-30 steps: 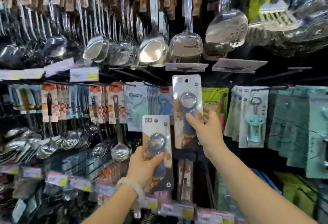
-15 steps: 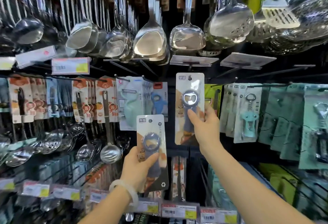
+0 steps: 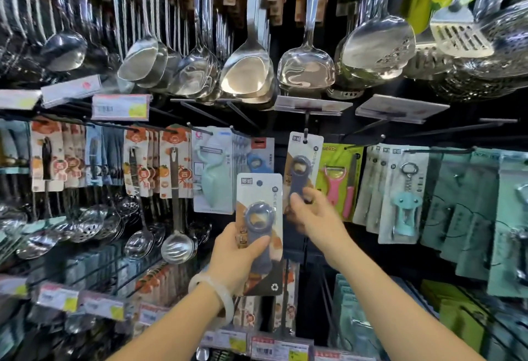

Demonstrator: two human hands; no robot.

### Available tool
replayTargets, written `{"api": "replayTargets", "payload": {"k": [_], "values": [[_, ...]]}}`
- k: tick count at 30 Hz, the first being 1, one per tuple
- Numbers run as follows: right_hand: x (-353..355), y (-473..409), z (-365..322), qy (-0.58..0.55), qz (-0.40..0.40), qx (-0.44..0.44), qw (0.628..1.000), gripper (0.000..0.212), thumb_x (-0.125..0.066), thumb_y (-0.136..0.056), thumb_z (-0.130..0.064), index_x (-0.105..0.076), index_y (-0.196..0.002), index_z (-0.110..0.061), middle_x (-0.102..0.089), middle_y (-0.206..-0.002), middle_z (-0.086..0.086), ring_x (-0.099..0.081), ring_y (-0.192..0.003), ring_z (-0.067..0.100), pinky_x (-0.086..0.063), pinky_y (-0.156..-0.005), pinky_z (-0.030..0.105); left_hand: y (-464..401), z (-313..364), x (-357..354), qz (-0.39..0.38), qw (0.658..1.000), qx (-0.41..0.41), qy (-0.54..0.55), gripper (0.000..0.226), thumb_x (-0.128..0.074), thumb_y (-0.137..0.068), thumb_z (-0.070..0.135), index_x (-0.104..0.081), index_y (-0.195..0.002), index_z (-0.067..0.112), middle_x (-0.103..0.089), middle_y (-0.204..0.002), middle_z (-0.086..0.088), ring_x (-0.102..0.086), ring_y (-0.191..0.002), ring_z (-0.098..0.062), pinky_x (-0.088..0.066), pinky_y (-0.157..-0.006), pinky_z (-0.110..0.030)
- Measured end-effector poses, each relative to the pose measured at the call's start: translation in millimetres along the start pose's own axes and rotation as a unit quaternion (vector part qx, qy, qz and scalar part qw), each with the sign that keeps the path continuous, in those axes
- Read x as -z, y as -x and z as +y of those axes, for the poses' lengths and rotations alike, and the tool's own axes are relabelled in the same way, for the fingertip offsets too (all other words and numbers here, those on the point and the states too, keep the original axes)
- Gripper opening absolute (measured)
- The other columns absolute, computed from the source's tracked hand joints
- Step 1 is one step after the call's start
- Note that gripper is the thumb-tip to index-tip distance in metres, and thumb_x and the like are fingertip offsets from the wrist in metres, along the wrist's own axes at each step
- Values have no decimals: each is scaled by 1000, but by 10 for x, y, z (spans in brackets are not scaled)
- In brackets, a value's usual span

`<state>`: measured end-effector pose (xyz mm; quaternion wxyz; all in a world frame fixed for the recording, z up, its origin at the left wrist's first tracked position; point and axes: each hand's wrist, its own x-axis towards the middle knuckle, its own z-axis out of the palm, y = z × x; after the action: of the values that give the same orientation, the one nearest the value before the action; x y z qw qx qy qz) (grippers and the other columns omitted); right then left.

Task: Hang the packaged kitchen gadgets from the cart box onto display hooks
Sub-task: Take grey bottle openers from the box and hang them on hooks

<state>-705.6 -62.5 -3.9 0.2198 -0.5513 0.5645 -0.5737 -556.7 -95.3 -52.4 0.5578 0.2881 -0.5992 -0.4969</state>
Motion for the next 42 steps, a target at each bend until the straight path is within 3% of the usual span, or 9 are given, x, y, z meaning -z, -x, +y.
{"api": "replayTargets", "payload": {"k": [7, 10, 15, 22, 29, 33, 37, 40, 42], "values": [[36, 118, 61, 14, 7, 148, 989, 70, -64, -86, -18, -26, -122, -64, -58, -118, -14, -59, -109, 11, -53, -86, 30, -118, 193, -334, -50, 997, -49, -3, 21, -56, -89, 2, -54, -101, 20, -67, -107, -8, -67, -87, -14, -56, -73, -23], [134, 60, -56, 4, 43, 199, 979, 62, -62, -88, -15, -34, -126, -54, -51, -124, -25, -54, -116, 5, -50, -92, 26, -203, 403, -430, -70, 994, -84, -16, 17, -57, -89, 8, -53, -99, 21, -66, -109, -9, -66, -86, -17, -56, -73, -24], [242, -115, -145, -5, 66, 206, 976, 60, -63, -86, -14, -40, -132, -45, -55, -131, -8, -57, -115, 10, -52, -93, 42, -339, 576, -514, -83, 991, -99, -28, 18, -57, -90, 10, -51, -94, 26, -65, -96, 2, -63, -75, -3, -53, -62, -13], [271, -205, -126, 22, 77, 196, 977, 61, -63, -86, -18, -38, -134, -46, -60, -123, -4, -63, -104, 14, -55, -84, 48, -453, 565, -558, -78, 994, -72, -36, 25, -58, -89, 10, -52, -113, 15, -66, -108, -4, -64, -99, -15, -53, -86, -30], [285, -329, -55, 31, 75, 184, 980, 60, -63, -85, -14, -41, -135, -39, -61, -115, -1, -53, -81, 5, -46, -70, 25, -591, 418, -575, -85, 996, -33, -5, 22, -59, -89, 11, -54, -110, 15, -67, -109, -9, -65, -100, -19, -53, -87, -34], [247, -393, -17, 41, 79, 156, 984, 59, -60, -88, -12, -37, -138, -35, -47, -135, -9, -49, -111, 4, -43, -96, 25, -688, 295, -597, -57, 995, -51, -67, 16, -61, -88, 18, -53, -103, 18, -66, -103, -3, -64, -92, -12, -52, -73, -19], [278, -634, -16, 168, 92, 137, 972, 61, -59, -89, -14, -33, -144, -24, -40, -146, -7, -35, -135, 11, -24, -102, 15, -871, 281, -631, -67, 979, 4, -190, 49, -61, -87, 16, -33, -126, 21, -60, -111, -3, -60, -90, -15, -52, -62, -16], [320, -765, 66, 228, 67, 81, 968, 72, -61, -88, -22, -21, -148, -28, -28, -153, 1, -22, -142, 18, -21, -112, 28, -912, 247, -635, -64, 928, -13, -367, 82, -64, -83, 21, -9, -145, 25, -36, -143, -11, -41, -128, -29, -43, -100, -35], [352, -712, 125, 252, 56, 34, 966, 77, -61, -87, -29, -14, -149, -30, -19, -156, 2, -14, -144, 22, -19, -115, 37, -815, 189, -652, -59, 902, -8, -429, 89, -62, -85, 28, 0, -148, 21, -24, -148, -13, -29, -135, -31, -33, -106, -40]]}}
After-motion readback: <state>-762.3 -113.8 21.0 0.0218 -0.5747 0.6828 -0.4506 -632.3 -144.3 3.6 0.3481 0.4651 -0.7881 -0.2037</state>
